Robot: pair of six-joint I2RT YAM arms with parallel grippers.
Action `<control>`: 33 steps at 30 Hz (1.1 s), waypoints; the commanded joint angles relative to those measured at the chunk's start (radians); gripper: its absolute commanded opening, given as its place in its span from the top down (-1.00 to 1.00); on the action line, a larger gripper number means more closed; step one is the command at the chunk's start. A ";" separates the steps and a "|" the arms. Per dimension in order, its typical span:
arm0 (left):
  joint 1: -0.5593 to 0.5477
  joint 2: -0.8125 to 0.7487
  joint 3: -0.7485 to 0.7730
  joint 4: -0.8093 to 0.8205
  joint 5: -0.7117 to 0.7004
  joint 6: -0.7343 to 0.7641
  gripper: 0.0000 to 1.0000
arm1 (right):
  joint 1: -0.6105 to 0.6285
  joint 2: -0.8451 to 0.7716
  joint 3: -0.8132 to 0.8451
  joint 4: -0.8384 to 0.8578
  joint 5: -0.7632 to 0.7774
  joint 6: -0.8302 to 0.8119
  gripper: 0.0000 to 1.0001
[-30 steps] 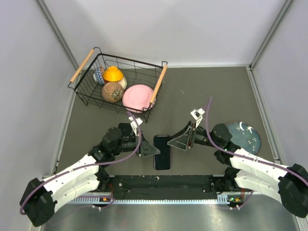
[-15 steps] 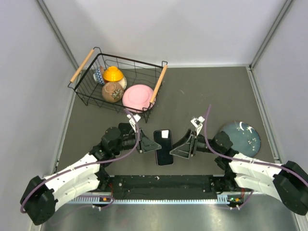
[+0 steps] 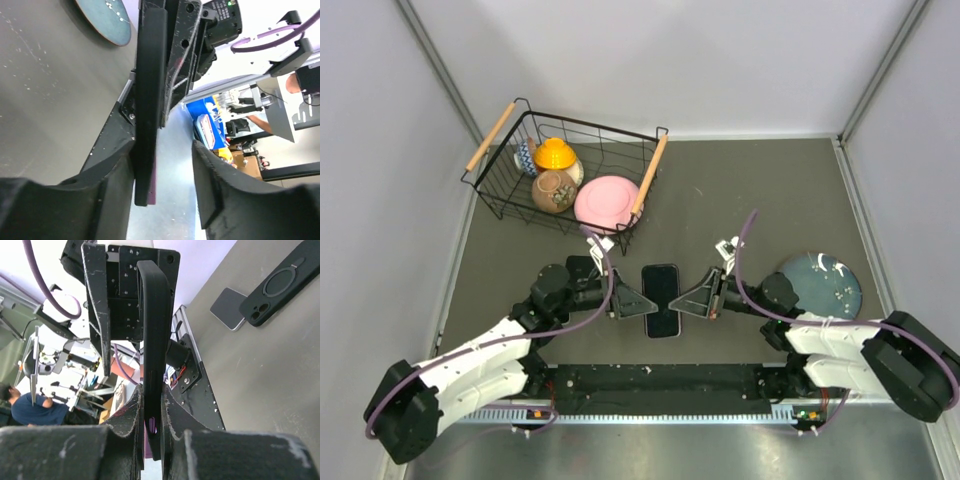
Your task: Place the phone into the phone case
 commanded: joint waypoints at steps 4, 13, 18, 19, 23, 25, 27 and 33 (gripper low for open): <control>-0.006 -0.103 0.001 -0.002 0.032 0.020 -0.14 | -0.053 -0.114 0.028 0.079 0.126 0.058 1.00; -0.007 -0.071 -0.033 0.067 0.072 0.003 -0.14 | -0.053 -0.165 0.037 0.031 0.152 0.081 1.00; -0.007 -0.042 -0.037 0.098 0.084 -0.005 -0.08 | -0.053 -0.162 0.009 0.067 0.178 0.094 1.00; -0.007 -0.042 -0.039 0.097 0.084 -0.005 -0.07 | -0.053 -0.160 0.006 0.067 0.178 0.094 1.00; -0.007 -0.031 -0.042 0.100 0.082 -0.002 0.33 | -0.054 -0.156 -0.001 0.076 0.180 0.099 1.00; -0.007 -0.028 -0.040 0.093 0.078 -0.002 0.64 | -0.054 -0.156 -0.003 0.076 0.180 0.096 1.00; -0.007 -0.028 -0.036 0.075 0.069 0.003 1.00 | -0.053 -0.154 -0.006 0.065 0.180 0.090 1.00; -0.007 -0.059 -0.013 -0.048 0.023 0.040 0.98 | -0.053 -0.172 -0.012 0.007 0.178 0.044 1.00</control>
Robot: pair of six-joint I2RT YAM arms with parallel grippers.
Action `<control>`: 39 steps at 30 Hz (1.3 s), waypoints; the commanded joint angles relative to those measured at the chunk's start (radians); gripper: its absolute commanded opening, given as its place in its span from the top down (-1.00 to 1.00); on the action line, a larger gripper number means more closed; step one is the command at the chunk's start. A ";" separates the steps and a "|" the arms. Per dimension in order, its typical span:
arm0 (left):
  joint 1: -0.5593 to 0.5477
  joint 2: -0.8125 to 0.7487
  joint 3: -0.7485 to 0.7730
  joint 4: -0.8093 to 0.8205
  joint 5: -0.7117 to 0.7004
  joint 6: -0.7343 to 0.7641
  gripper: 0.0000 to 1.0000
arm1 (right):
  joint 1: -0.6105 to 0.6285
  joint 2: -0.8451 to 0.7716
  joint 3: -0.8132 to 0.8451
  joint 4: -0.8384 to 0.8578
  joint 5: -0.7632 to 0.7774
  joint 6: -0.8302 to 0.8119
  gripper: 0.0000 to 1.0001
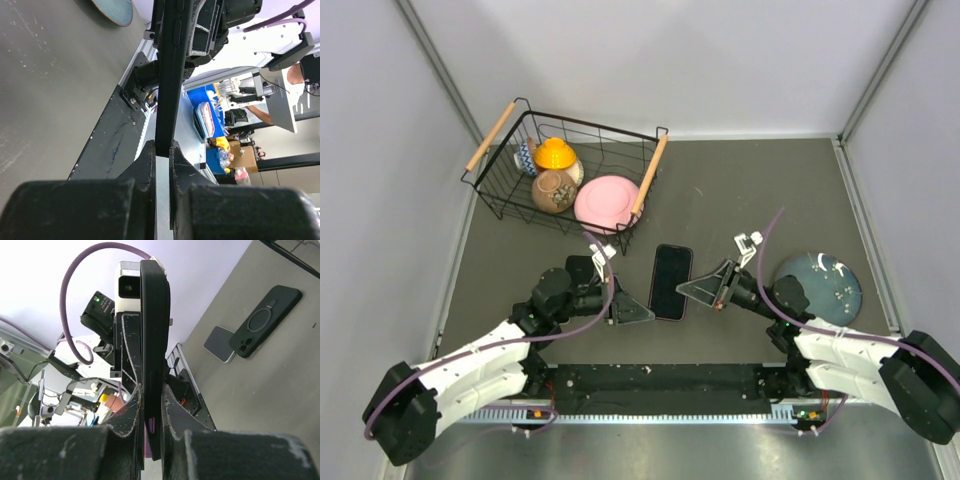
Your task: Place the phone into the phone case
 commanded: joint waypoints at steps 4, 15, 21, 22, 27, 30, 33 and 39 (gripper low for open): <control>-0.002 -0.058 0.039 -0.084 -0.068 0.048 -0.04 | -0.009 -0.036 0.010 0.044 -0.028 -0.054 1.00; -0.001 0.000 0.080 -0.078 -0.102 0.057 -0.32 | -0.012 0.019 0.012 0.131 -0.206 -0.008 1.00; -0.002 0.083 0.129 -0.055 -0.044 0.069 -0.05 | -0.006 0.069 0.016 0.153 -0.238 0.007 0.96; -0.001 0.090 0.137 -0.054 -0.042 0.069 0.06 | -0.006 0.072 0.016 0.153 -0.240 0.010 0.95; -0.001 0.103 0.132 -0.031 -0.050 0.064 0.96 | -0.006 0.079 0.009 0.153 -0.247 0.005 0.71; -0.001 0.094 0.129 -0.026 -0.065 0.063 1.00 | -0.006 0.062 -0.010 0.144 -0.241 0.002 0.26; -0.001 0.077 0.126 -0.034 -0.099 0.063 1.00 | -0.003 0.042 -0.039 0.141 -0.244 0.005 -0.12; -0.001 0.046 0.123 -0.035 -0.167 0.052 1.00 | 0.015 -0.015 -0.102 0.122 -0.229 0.009 -0.22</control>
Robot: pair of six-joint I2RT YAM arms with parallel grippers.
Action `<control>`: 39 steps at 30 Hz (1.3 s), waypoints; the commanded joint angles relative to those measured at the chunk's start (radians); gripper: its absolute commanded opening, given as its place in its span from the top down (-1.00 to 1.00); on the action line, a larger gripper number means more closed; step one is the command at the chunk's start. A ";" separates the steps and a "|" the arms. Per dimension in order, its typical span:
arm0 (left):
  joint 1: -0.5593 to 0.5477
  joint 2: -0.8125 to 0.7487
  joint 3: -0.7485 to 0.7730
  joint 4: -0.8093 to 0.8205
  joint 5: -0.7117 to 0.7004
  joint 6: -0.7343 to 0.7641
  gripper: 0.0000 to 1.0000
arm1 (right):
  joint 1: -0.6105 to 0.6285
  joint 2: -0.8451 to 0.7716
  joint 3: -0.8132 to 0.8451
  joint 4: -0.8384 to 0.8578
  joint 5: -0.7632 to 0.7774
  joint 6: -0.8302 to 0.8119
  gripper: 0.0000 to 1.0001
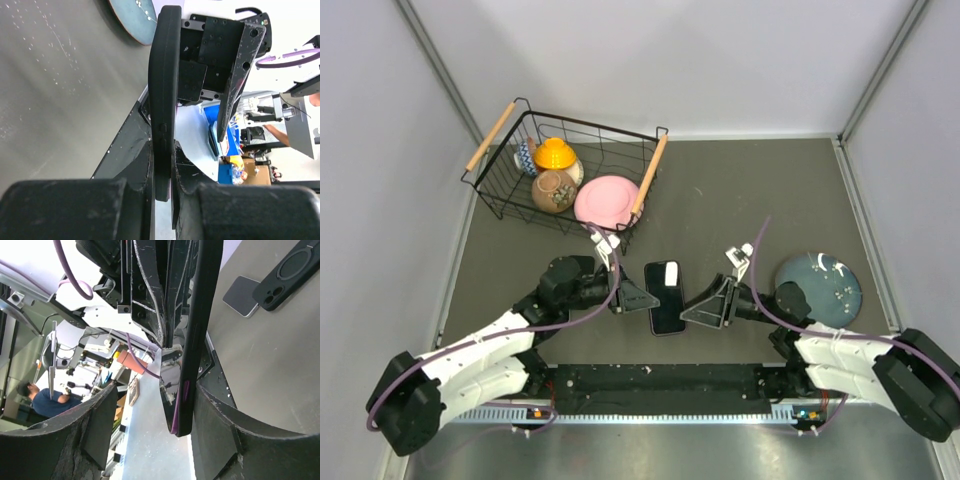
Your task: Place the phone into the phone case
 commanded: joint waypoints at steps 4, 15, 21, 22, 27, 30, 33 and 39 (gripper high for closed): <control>0.002 -0.031 0.009 0.107 -0.075 -0.024 1.00 | 0.033 -0.083 -0.045 0.007 0.020 -0.021 -0.18; 0.004 -0.023 -0.003 0.162 -0.078 -0.044 1.00 | 0.046 -0.120 -0.036 -0.120 0.056 -0.058 -0.18; 0.004 -0.026 -0.010 0.161 -0.106 -0.027 1.00 | 0.053 -0.122 -0.036 -0.100 0.062 -0.041 0.29; 0.004 -0.035 -0.015 0.158 -0.113 -0.021 1.00 | 0.052 -0.122 -0.037 -0.100 0.070 -0.038 0.44; 0.003 -0.067 -0.027 0.077 -0.212 0.068 1.00 | 0.052 -0.119 -0.016 -0.148 0.090 0.017 1.00; 0.002 -0.055 0.003 -0.008 -0.200 0.117 1.00 | 0.052 -0.123 0.010 -0.207 0.110 0.057 1.00; 0.002 -0.023 0.034 -0.068 -0.175 0.143 1.00 | 0.053 -0.122 0.050 -0.277 0.142 0.057 1.00; 0.002 -0.002 0.034 -0.032 -0.085 0.119 1.00 | 0.052 -0.122 0.041 -0.214 0.148 -0.006 0.40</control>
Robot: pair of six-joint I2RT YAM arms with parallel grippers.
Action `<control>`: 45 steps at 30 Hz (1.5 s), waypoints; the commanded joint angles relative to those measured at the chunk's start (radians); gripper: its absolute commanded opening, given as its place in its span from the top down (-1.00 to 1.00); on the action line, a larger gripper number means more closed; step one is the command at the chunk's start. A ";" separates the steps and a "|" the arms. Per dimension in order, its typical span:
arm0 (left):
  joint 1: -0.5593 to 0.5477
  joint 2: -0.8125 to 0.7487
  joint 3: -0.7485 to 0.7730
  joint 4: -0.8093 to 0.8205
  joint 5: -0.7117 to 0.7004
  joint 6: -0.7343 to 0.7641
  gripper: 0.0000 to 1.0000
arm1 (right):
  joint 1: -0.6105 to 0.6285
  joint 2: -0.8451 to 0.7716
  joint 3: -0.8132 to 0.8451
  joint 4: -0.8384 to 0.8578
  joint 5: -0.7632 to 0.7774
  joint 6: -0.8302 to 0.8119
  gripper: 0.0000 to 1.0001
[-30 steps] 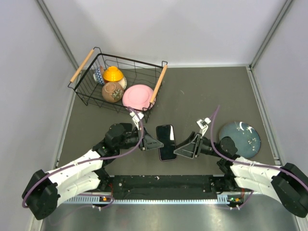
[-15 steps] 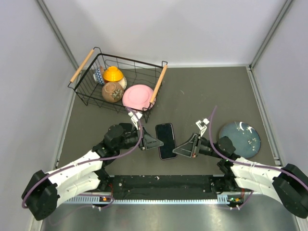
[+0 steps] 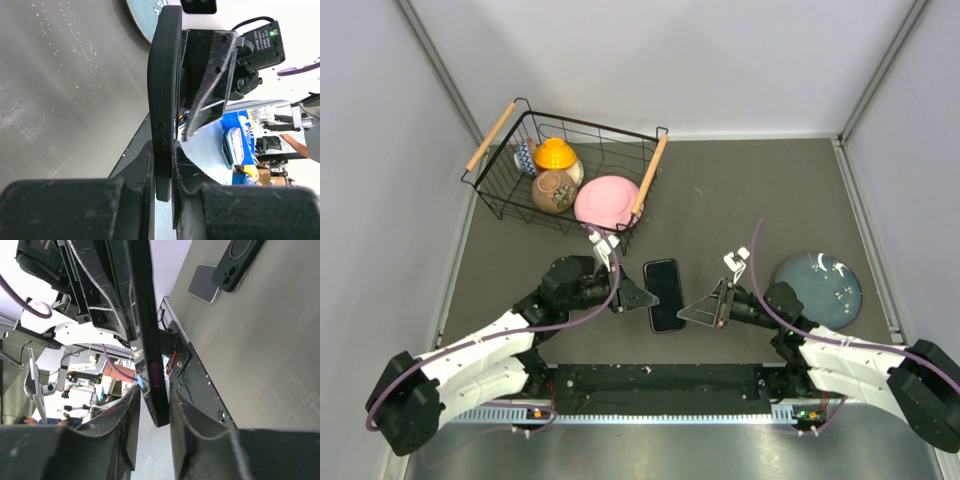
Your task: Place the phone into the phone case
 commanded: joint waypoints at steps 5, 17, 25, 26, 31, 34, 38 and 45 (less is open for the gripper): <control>0.012 -0.010 0.027 0.026 0.062 0.052 1.00 | 0.006 -0.034 0.060 0.049 0.016 -0.098 -0.08; 0.012 -0.019 -0.004 0.128 0.157 -0.022 1.00 | 0.006 0.044 0.145 0.015 0.035 -0.178 0.07; 0.012 0.007 0.016 0.050 0.134 -0.008 0.30 | 0.005 0.089 0.137 0.062 0.079 -0.131 1.00; 0.012 0.006 0.008 0.047 0.127 -0.012 0.20 | 0.006 0.087 0.126 0.065 0.090 -0.122 1.00; 0.012 -0.002 -0.038 0.047 0.100 -0.029 0.07 | 0.000 0.074 0.106 0.059 0.162 -0.098 1.00; 0.012 -0.002 -0.056 0.056 0.102 -0.037 0.07 | -0.009 0.061 0.096 0.061 0.191 -0.069 1.00; 0.012 -0.013 -0.065 0.041 0.100 -0.031 0.08 | -0.018 0.034 0.079 0.055 0.226 -0.043 1.00; 0.012 -0.039 -0.090 0.043 0.087 -0.035 0.15 | -0.024 -0.015 0.065 0.019 0.285 -0.034 1.00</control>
